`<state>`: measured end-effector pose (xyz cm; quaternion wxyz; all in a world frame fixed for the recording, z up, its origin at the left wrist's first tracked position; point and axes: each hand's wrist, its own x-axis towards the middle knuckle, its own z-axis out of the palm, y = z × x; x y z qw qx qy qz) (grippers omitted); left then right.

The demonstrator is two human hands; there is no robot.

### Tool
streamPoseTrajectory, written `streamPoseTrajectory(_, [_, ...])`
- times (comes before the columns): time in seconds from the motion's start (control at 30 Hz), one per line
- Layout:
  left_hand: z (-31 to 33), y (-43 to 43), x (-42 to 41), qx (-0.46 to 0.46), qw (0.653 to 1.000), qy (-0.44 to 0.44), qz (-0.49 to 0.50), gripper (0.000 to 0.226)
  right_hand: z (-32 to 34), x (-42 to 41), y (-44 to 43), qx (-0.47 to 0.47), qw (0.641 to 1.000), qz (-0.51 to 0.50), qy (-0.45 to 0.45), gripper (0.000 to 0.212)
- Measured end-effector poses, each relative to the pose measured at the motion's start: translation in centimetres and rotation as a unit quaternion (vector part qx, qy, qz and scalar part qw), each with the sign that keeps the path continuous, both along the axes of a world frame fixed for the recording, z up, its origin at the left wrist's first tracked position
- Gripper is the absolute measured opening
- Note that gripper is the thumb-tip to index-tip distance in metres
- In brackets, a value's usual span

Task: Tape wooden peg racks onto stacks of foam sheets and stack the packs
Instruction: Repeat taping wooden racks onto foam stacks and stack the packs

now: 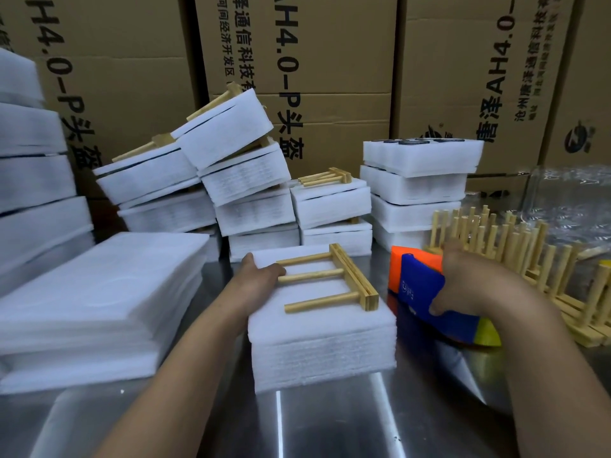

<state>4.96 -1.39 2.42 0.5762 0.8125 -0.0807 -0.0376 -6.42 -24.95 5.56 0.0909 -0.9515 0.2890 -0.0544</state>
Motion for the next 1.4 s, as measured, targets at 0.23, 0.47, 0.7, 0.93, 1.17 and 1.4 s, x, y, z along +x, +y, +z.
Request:
streamPoseTrajectory(0.23, [-0.2,0.2,0.2,0.021,1.000,0.005,-0.004,0.020,0.9,0.1,-0.9,0.243,0.850,0.102,-0.456,0.028])
streamPoseTrajectory(0.47, [-0.3,0.2,0.7,0.042,0.999,0.001,-0.003,0.034,1.9,-1.1,2.3,0.521,0.592,0.296,-0.539,0.025])
streamPoseTrajectory(0.7, [-0.6,0.1,1.2,0.045,0.999,0.001,-0.002,0.042,1.6,-0.3,3.8,0.644,0.504,0.331,-0.471,0.020])
streamPoseTrajectory(0.93, [-0.2,0.2,1.1,0.108,0.993,-0.037,0.028,0.056,1.8,0.1,3.6,0.650,0.537,0.315,-0.436,0.032])
streamPoseTrajectory(1.17, [2.3,0.3,-0.7,-0.276,0.940,-0.199,0.005,0.028,1.7,0.4,3.7,0.636,0.569,0.315,-0.415,0.043])
streamPoseTrajectory(1.4, [3.8,0.4,-2.7,-0.354,0.906,-0.146,-0.181,0.068,1.7,0.6,4.6,0.634,0.550,0.276,-0.468,0.033])
